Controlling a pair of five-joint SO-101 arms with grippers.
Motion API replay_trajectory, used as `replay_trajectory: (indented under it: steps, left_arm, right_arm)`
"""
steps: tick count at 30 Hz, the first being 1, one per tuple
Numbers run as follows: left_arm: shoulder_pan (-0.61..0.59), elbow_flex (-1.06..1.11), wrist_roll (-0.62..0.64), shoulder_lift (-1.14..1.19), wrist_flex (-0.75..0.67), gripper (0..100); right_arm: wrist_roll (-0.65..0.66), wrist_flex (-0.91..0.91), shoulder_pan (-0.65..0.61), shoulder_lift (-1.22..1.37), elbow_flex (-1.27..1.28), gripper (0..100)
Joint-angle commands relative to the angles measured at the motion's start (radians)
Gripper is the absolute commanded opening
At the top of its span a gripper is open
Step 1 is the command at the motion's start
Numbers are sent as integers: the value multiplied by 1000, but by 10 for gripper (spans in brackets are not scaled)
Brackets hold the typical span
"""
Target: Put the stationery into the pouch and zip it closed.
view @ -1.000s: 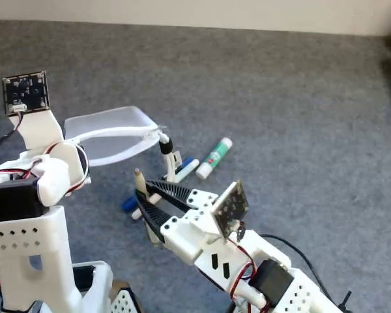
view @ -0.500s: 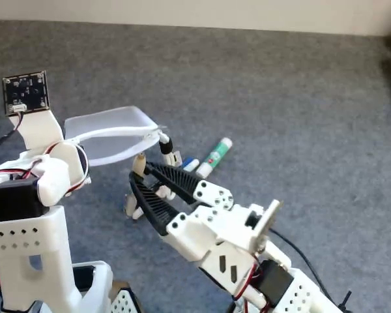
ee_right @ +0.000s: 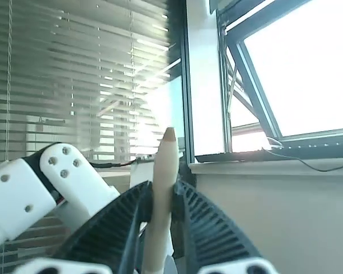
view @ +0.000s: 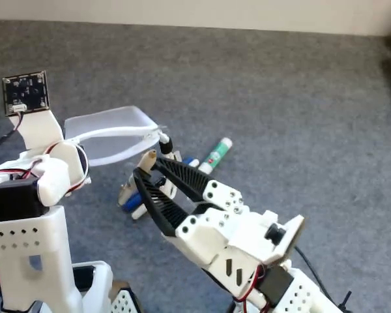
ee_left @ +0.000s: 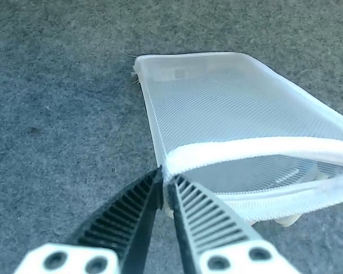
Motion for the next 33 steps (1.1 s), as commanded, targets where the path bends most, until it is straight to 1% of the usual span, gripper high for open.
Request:
replay_trajectory:
  steps: [1, 6, 11, 15, 24, 26, 33]
  left_arm:
    - [-2, -4, 11, -1, -25, 7]
    - [-2, -4, 11, -1, -25, 7]
    - [-2, -2, 11, -1, -23, 7]
    - [-2, -2, 11, -1, -23, 7]
    - [-1, -2, 11, -1, -23, 7]
    - [-1, -2, 11, -1, -23, 7]
    - [-1, -2, 11, -1, -25, 7]
  right_arm:
    - [12, -90, 15, 84, -107, 8]
    - [12, -226, 16, 275, -145, 8]
    - [12, -424, 93, 435, -143, 8]
    - [12, -547, 147, 549, -145, 8]
    - [12, -776, 200, 782, -145, 8]
    - [12, -811, 200, 832, -153, 8]
    - [12, -819, 200, 961, -189, 8]
